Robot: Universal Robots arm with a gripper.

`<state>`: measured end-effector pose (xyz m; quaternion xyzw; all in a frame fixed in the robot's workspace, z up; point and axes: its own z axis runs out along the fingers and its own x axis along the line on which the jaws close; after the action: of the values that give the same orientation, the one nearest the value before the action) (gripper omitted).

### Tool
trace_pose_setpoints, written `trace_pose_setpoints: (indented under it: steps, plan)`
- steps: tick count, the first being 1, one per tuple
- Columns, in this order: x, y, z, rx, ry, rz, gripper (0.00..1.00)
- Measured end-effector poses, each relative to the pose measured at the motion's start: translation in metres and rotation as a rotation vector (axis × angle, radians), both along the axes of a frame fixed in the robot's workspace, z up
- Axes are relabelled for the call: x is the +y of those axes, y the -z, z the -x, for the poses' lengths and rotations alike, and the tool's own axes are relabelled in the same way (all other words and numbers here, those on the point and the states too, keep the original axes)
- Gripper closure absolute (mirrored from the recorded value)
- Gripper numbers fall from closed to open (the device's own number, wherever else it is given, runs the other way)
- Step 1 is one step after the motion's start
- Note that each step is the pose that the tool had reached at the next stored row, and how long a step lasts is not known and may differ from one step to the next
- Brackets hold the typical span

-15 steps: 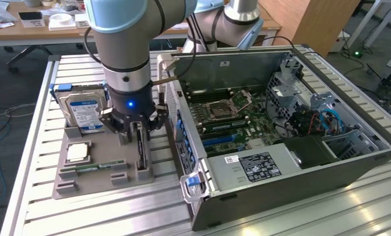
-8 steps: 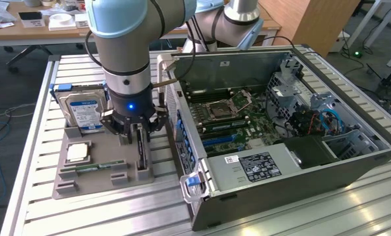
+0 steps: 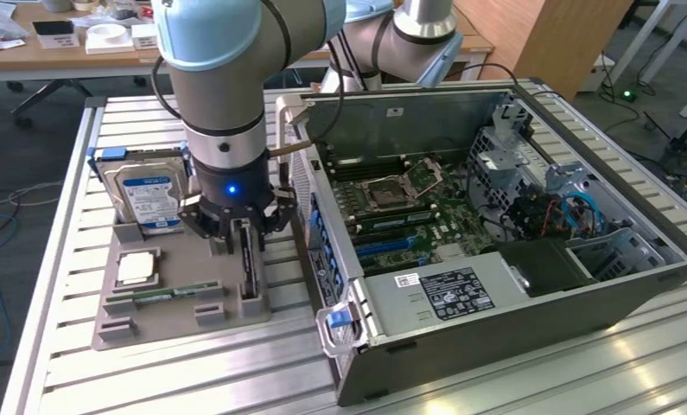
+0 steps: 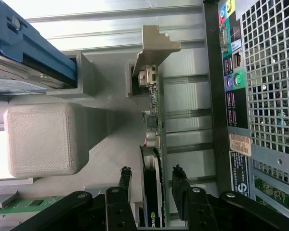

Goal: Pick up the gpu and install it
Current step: 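Pick up the gpu and move the gpu toward the slot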

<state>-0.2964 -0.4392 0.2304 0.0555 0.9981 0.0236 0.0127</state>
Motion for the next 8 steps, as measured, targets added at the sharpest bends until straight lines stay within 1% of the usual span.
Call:
trace_pose_setpoints:
  steps: [4,8]
  plan:
    - [-0.0001,0.0024,-0.0001,0.0000,0.000,0.0000,0.53]
    - [0.0000,0.0027,-0.0001,-0.0001,0.000,0.0000,0.53]
